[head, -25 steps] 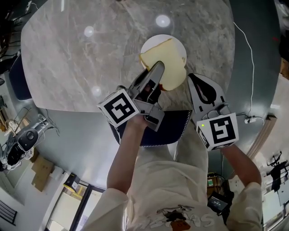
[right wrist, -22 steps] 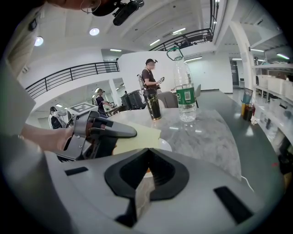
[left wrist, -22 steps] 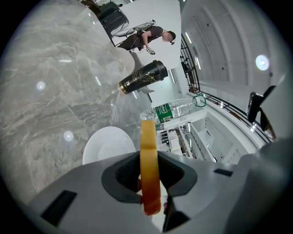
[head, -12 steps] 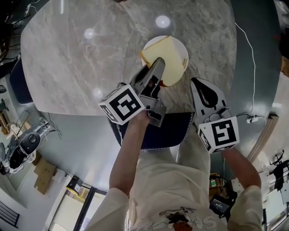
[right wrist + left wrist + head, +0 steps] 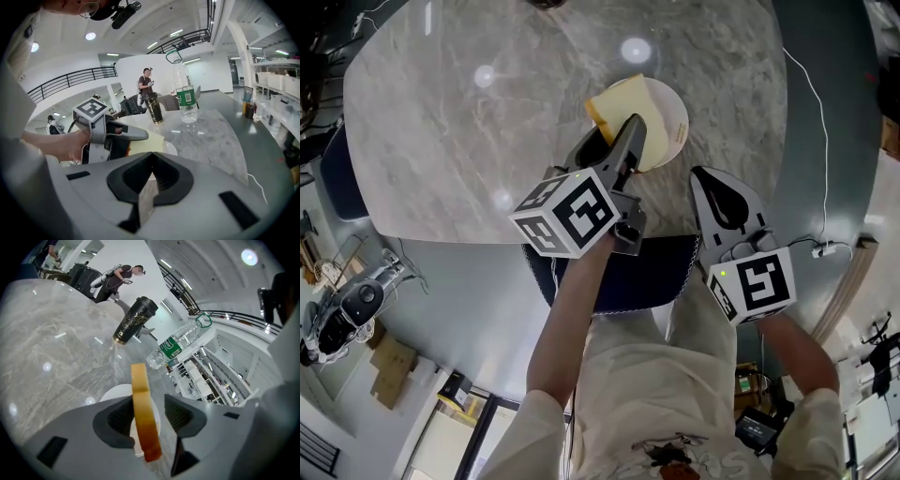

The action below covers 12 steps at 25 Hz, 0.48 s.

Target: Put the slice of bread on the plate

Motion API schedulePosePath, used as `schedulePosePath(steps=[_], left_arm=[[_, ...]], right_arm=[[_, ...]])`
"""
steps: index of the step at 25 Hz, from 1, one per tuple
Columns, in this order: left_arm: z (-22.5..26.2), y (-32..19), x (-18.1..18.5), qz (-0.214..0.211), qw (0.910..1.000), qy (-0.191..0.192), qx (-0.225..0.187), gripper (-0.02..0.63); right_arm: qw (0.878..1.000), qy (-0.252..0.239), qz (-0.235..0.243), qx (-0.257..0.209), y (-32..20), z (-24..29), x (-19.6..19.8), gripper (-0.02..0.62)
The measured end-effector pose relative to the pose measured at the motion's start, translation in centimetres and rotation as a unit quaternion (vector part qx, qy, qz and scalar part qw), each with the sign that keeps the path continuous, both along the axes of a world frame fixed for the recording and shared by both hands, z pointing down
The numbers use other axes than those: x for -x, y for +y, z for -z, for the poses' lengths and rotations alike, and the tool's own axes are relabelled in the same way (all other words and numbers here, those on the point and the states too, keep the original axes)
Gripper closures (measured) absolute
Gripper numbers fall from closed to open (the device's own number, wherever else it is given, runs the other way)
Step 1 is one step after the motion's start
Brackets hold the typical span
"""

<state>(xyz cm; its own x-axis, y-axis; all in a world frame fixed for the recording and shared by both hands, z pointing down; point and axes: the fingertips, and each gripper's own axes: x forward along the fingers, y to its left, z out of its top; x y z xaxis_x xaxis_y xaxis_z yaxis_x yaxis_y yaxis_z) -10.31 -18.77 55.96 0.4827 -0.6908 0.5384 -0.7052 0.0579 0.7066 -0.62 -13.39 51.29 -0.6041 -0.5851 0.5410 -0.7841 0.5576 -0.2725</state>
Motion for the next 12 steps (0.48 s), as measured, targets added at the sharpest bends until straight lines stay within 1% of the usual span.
schedulePosePath(steps=[1,3,5,7,10,12], left_arm=[[0.1,0.0,-0.1,-0.003,1.0,-0.005,-0.002,0.41],[0.4,0.1,0.0,-0.007,0.9998,-0.019,-0.006,0.377],[0.5,0.3,0.2,-0.015,0.9988,-0.045,-0.008,0.37],[0.4,0.6,0.5,-0.031,0.9963,-0.08,-0.005,0.368],[-0.3,1.3,0.9,-0.053,0.9891,-0.137,0.007,0.367],[-0.7,1.7,1.0,-0.064,0.9849,-0.16,0.018,0.367]], right_arm=[[1.0,0.0,0.0,0.0,0.1,0.0,-0.1,0.592],[1.0,0.0,-0.001,0.0,0.3,0.1,-0.3,0.592],[1.0,0.0,-0.001,0.0,0.3,0.0,-0.4,0.591],[1.0,0.0,-0.001,0.0,0.3,0.0,-0.5,0.591],[1.0,0.0,-0.001,-0.001,0.4,0.0,-0.7,0.592],[1.0,-0.001,0.0,-0.001,0.4,-0.1,-0.7,0.591]])
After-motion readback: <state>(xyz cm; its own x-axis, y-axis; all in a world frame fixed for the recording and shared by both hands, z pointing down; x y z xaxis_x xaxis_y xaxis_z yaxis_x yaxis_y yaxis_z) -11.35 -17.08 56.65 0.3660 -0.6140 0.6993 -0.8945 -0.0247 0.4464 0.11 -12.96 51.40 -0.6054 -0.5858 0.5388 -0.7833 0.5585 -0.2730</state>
